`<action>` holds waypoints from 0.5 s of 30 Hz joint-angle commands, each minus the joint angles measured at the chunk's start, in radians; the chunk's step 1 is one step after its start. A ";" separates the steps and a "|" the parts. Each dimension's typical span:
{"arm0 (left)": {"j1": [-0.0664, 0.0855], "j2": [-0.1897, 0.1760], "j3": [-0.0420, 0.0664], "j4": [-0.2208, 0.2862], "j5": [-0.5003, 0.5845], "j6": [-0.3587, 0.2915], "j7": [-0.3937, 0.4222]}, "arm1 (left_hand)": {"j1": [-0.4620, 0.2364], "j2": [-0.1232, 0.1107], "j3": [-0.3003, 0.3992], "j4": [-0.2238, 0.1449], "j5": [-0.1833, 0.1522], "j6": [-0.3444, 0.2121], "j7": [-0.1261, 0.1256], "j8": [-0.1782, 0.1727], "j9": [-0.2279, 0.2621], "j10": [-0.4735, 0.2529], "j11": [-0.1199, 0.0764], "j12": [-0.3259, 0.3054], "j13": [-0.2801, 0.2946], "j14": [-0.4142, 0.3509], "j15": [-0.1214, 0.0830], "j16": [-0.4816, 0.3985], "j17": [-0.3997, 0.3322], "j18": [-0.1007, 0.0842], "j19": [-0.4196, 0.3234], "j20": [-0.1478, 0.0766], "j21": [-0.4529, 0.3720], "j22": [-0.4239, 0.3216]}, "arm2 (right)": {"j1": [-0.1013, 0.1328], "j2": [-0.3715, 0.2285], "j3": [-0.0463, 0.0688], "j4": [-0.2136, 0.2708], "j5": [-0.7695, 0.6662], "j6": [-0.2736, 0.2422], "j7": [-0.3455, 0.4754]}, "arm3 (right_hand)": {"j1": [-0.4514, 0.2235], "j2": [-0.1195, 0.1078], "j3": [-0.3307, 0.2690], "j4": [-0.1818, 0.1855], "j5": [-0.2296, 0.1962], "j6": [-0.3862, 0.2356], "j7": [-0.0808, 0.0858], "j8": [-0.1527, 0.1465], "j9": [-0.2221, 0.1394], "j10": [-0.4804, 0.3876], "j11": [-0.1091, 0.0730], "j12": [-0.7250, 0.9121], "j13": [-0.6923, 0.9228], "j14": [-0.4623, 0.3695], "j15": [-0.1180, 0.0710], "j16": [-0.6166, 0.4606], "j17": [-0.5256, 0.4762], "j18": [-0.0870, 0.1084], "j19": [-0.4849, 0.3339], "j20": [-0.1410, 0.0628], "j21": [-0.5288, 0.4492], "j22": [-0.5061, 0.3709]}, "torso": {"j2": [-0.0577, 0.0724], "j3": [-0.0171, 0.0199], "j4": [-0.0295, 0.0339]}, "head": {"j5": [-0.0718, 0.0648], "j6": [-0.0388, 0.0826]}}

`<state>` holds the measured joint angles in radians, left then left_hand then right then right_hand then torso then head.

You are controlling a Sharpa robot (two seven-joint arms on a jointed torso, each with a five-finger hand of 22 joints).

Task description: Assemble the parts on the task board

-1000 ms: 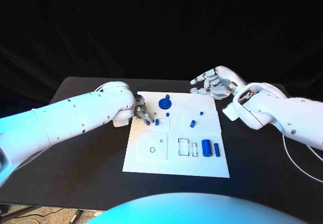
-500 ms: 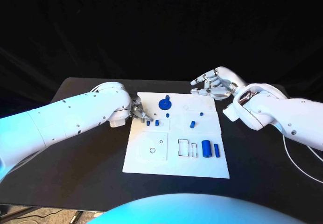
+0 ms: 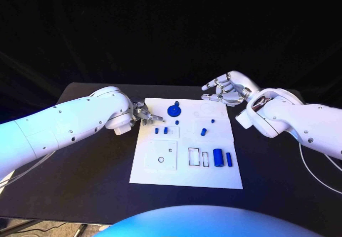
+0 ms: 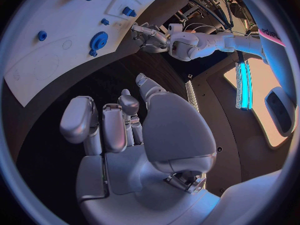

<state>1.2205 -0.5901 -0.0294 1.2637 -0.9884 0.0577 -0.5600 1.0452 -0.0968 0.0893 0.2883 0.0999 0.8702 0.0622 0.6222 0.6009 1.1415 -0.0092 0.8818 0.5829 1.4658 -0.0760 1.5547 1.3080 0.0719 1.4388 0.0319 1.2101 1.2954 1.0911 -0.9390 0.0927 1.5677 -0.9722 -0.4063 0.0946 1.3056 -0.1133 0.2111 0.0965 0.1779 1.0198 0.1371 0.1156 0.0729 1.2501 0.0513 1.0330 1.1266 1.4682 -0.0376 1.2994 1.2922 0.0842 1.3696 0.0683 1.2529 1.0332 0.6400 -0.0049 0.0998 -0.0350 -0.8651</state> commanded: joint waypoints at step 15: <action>-0.029 0.059 -0.015 -0.025 -0.251 -0.263 0.648 | 0.433 0.013 0.176 -0.152 -0.008 -0.108 0.111 -0.234 -0.287 -0.287 0.119 -0.371 -0.322 -0.310 0.106 -0.625 -0.576 0.113 -0.285 0.094 -0.708 -0.486 | -0.004 0.001 0.000 -0.001 -0.002 0.014 0.007 | 0.001 0.011 -0.007 0.002 0.006 -0.003 0.000 -0.002 -0.001 -0.008 -0.002 -0.004 -0.002 0.044 0.008 -0.004 0.000 0.019 -0.004 0.004 -0.004 -0.001 | 0.001 -0.0009 -0.0011 | -0.011 0.018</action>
<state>1.1924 -0.5363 -0.0449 1.2473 -1.0735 -0.1309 -0.0677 1.4724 -0.0858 0.2651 0.1364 0.0919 0.7617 0.1737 0.3889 0.3167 0.8545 0.1095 0.5130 0.2639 1.1565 0.0301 0.9292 0.7346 0.1798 1.1535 0.1274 0.5054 0.8108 1.0879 -0.9397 0.0927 1.5668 -0.9715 -0.4058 0.0947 1.3056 -0.1133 0.2083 0.0993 0.1779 1.0198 0.1371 0.1156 0.0729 1.2501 0.0513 1.0330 1.1257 1.4682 -0.0376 1.2994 1.2922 0.0842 1.3696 0.0683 1.2529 1.0324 0.6406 -0.0059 0.0996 -0.0444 -0.8501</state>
